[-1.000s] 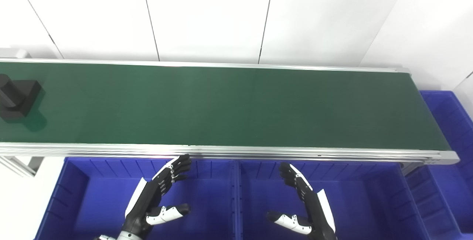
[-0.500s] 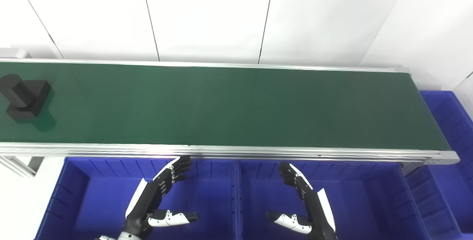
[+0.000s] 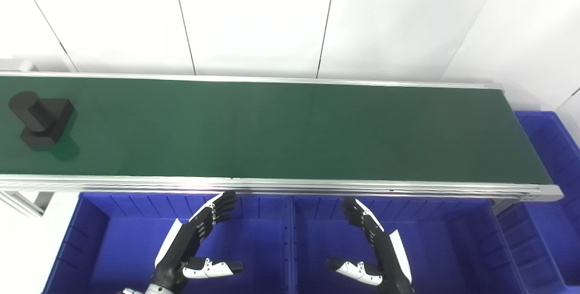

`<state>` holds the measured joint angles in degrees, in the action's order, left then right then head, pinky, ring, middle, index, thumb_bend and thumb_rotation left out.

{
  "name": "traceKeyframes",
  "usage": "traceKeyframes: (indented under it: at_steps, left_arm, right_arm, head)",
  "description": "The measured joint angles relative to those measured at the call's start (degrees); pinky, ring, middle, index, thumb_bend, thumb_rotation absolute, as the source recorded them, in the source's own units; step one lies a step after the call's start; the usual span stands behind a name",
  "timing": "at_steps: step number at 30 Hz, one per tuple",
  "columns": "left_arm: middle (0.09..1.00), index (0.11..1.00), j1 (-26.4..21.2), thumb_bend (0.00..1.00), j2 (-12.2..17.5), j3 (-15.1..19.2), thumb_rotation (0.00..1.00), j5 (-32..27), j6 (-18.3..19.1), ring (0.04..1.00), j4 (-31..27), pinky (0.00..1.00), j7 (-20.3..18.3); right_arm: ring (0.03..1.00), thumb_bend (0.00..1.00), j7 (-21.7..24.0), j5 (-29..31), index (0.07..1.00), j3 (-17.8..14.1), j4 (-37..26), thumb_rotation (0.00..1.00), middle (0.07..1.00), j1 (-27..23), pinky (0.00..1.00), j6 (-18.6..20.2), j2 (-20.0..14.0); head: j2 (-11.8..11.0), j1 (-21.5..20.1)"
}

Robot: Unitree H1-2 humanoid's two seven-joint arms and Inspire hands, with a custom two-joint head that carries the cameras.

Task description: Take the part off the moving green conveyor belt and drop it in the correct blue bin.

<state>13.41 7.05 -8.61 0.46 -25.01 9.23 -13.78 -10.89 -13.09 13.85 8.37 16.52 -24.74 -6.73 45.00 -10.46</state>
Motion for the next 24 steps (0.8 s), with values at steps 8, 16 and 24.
traceKeyframes:
  at_steps: [8, 16, 24]
  left_arm:
    - [0.872, 0.861, -0.01, 0.93, -0.01, 0.13, 0.33, 0.01, 0.00, 0.868, -0.05, 0.83, -0.01]
    - [0.875, 0.863, -0.01, 0.93, 0.01, 0.20, 0.31, -0.03, 0.00, 0.871, -0.08, 0.83, -0.19]
    - [0.870, 0.857, -0.01, 0.93, 0.00, 0.41, 0.32, -0.91, 0.00, 0.864, -0.12, 0.82, -0.67]
  right_arm:
    - [0.841, 0.97, 0.07, -0.09, 0.872, 0.10, 0.00, 0.54, 0.855, -0.06, 0.81, 0.00, 0.00]
    - [0.842, 0.98, 0.06, -0.21, 0.870, 0.08, 0.00, 0.55, 0.851, -0.06, 0.81, 0.00, 0.09]
    - [0.841, 0.98, 0.06, -0.20, 0.867, 0.08, -0.01, 0.55, 0.847, -0.05, 0.81, 0.00, 0.22]
  head:
    - [0.00, 0.09]
    - [0.00, 0.09]
    - [0.00, 0.09]
